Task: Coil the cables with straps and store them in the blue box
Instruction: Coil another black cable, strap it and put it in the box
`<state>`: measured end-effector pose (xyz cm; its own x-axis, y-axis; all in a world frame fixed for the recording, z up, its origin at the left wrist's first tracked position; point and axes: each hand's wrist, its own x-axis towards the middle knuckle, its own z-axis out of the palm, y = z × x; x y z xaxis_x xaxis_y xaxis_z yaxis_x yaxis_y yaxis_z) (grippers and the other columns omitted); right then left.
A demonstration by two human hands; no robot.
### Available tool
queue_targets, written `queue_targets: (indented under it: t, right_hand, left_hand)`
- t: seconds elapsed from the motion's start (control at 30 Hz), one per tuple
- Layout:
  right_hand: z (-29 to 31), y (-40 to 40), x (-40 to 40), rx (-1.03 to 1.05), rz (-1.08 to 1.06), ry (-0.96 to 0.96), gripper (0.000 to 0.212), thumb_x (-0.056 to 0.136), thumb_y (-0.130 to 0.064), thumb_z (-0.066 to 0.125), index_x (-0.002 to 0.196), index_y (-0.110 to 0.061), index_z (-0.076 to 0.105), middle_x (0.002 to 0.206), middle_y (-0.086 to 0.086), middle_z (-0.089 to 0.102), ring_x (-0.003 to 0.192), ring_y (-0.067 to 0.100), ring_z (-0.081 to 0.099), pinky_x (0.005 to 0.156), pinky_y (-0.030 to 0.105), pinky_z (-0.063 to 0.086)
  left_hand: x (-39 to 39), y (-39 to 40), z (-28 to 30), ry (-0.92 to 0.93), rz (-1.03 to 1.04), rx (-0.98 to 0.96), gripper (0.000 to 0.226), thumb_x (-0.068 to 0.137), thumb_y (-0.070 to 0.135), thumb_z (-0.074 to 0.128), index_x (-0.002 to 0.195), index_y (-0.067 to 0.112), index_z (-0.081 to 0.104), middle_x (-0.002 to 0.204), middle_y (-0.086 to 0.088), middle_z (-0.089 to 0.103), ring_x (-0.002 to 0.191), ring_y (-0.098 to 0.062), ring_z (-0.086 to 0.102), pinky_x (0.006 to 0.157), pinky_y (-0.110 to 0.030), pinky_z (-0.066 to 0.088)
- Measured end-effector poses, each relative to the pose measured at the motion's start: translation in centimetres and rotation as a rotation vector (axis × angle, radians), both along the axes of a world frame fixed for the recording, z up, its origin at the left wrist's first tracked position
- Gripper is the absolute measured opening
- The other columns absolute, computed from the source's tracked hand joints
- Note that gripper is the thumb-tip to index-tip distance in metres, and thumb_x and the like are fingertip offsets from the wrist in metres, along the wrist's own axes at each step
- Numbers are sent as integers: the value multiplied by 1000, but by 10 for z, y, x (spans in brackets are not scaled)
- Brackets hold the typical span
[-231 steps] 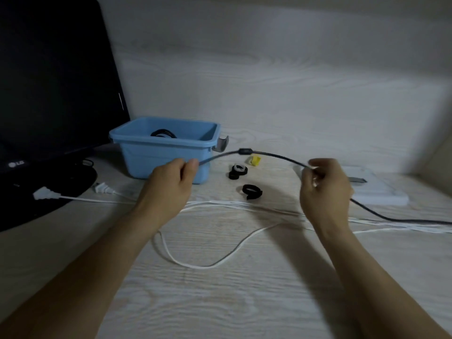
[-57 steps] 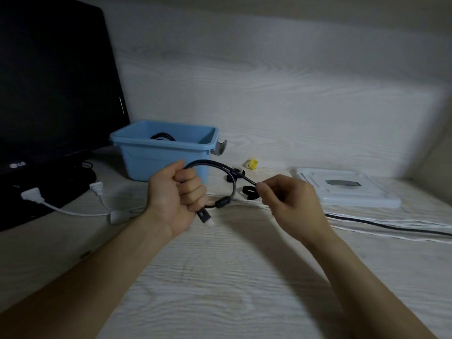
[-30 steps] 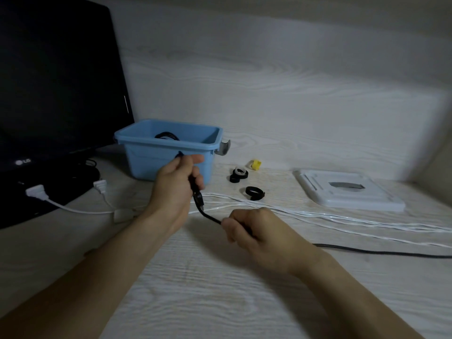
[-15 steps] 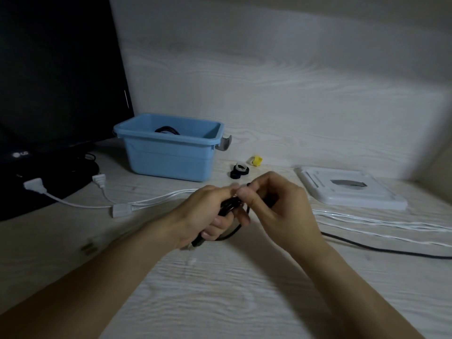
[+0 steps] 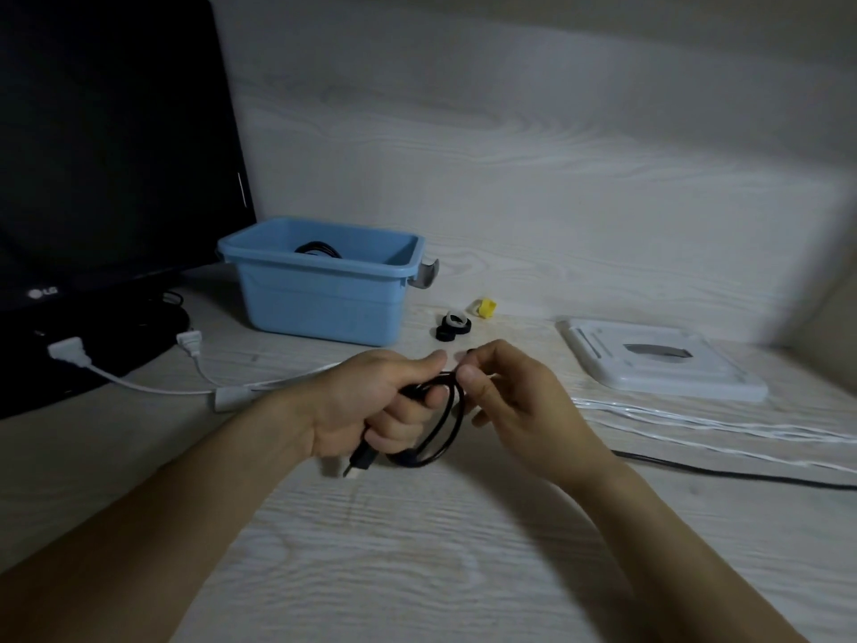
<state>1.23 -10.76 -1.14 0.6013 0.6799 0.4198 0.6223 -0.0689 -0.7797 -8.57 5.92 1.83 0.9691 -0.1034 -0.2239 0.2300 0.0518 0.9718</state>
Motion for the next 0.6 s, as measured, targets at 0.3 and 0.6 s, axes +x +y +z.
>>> queue_targets:
  t: [0.3,0.6]
  right_hand:
    - [6,-1,-2,-48,99,171,66,96,-59,44,87,5,60,70,7,68,69,29,66,76,49,53]
    - [17,2,-10,247,224,723,32,95,-34,52,89,-2,53,49,-6,22,42,8,18,43,21,23]
  left_hand:
    - [6,-5,-6,55,33,-59,49,99,48,39,57,22,39,46,9,17,38,-6,11,42,-24,8]
    - [11,-17,-5,-93,96,-491,50,96,39,40,80,2,69,48,7,26,39,-8,25,43,-23,27]
